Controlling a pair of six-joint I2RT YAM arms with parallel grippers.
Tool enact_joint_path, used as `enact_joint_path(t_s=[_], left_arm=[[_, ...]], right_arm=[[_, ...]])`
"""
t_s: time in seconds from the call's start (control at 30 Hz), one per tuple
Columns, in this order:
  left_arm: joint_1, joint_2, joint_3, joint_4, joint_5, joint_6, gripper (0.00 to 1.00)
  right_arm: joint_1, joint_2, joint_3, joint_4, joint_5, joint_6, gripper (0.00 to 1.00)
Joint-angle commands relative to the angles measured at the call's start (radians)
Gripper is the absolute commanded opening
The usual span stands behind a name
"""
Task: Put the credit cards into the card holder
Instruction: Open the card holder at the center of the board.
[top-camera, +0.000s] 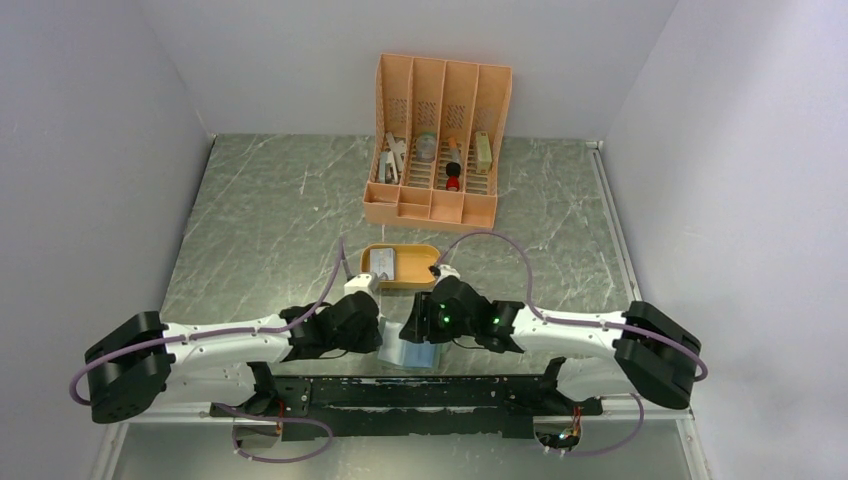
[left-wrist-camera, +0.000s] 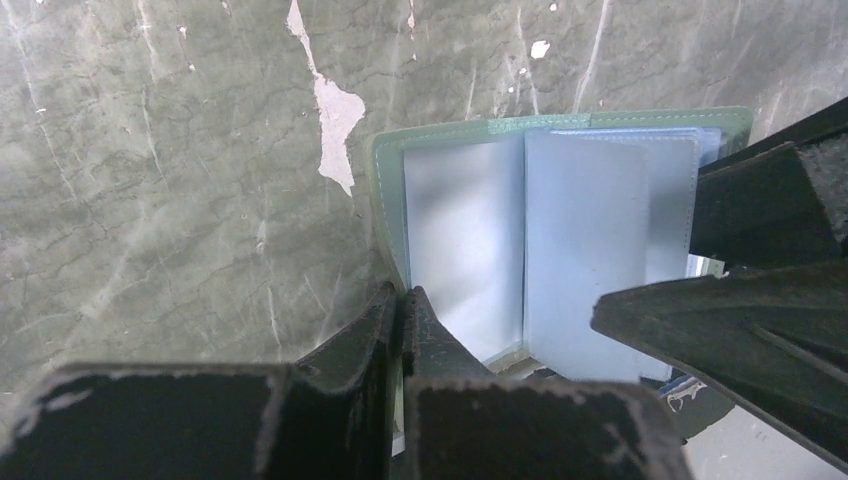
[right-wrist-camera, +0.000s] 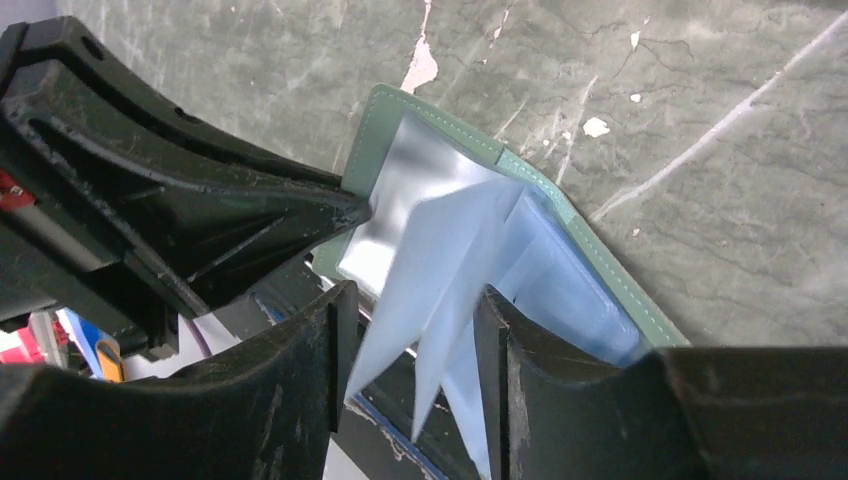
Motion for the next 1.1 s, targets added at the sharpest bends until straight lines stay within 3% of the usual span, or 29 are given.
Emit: enact_joint_path(t_s=[0.0,0.17,0.37,0.63,1.07], left_arm=[[-0.007,-0.024,-0.010,0.002,-0.018,-0.010,0.05],[-0.008,-0.025,-0.009,0.001,-0.020,-0.008,0.05],[-0.007,-0.020,-0.001,0.003,-0.018,-0.004,0.05],[-0.007,-0.049,0.006,-0.042,-0.047,-0.006,0.05],[-0.007,-0.101,0.020,-0.042,-0.045,-0.012,0.05]], right_arm=[[0.004,-0.083,-0.052,0.028,0.003,0.028,0.51],[0.005,-0.133,-0.081,0.026,0.011,0.042,0.49],[0.003,-0.126,-0.089,0.011,0.018,0.048,0.35],[0.004,-0.077,-0.055,-0.106,0.094,0.023,0.00],[-0.005,-0.018,-0.002,-0.196,0.196,-0.062,0.00]])
